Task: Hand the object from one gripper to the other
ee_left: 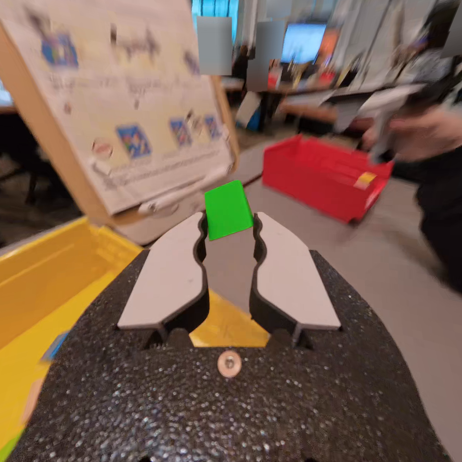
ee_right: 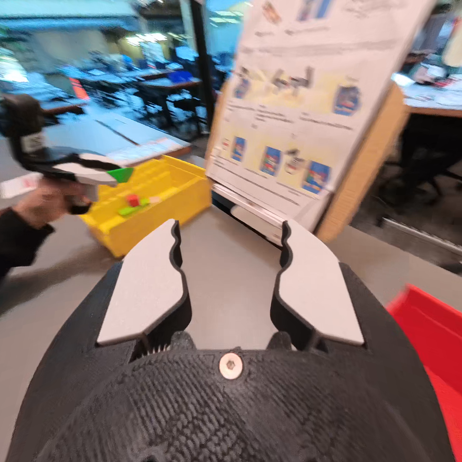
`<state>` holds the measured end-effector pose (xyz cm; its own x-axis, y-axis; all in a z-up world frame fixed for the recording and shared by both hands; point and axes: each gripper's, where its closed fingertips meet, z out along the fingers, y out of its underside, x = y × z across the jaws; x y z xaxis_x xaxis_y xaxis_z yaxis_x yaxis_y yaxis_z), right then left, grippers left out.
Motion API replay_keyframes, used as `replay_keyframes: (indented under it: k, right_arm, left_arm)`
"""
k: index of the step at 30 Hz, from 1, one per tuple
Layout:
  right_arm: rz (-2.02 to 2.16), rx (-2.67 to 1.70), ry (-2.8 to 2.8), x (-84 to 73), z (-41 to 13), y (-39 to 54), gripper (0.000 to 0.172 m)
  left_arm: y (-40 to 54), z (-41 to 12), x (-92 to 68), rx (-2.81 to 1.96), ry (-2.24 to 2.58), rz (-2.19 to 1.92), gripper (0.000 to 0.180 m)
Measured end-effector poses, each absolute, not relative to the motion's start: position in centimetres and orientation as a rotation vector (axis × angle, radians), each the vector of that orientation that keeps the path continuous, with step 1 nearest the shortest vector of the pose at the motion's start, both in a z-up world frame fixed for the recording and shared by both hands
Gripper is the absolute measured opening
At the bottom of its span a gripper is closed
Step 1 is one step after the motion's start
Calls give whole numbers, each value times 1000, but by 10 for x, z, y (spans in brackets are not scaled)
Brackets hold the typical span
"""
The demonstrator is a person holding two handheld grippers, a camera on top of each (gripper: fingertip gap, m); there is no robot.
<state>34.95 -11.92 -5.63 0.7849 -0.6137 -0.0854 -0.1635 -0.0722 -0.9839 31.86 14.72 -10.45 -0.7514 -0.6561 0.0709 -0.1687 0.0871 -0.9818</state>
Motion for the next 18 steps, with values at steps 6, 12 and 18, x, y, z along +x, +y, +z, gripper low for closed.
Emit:
replay_keyframes:
  k: [6, 12, 18]
  right_arm:
    - [-43, -1532, 206, 276, -24, -23, 74]
    - [184, -1487, 12, 222, -24, 47, 67]
    - [192, -1524, 1, 218, -39, 67, 61]
  left_arm:
    - [99, -52, 257, -533, 1721, -2117, 34]
    - [75, -47, 235, -385, 1666, -2098, 34]
    - [63, -62, 228, -269, 1672, -1952, 34]
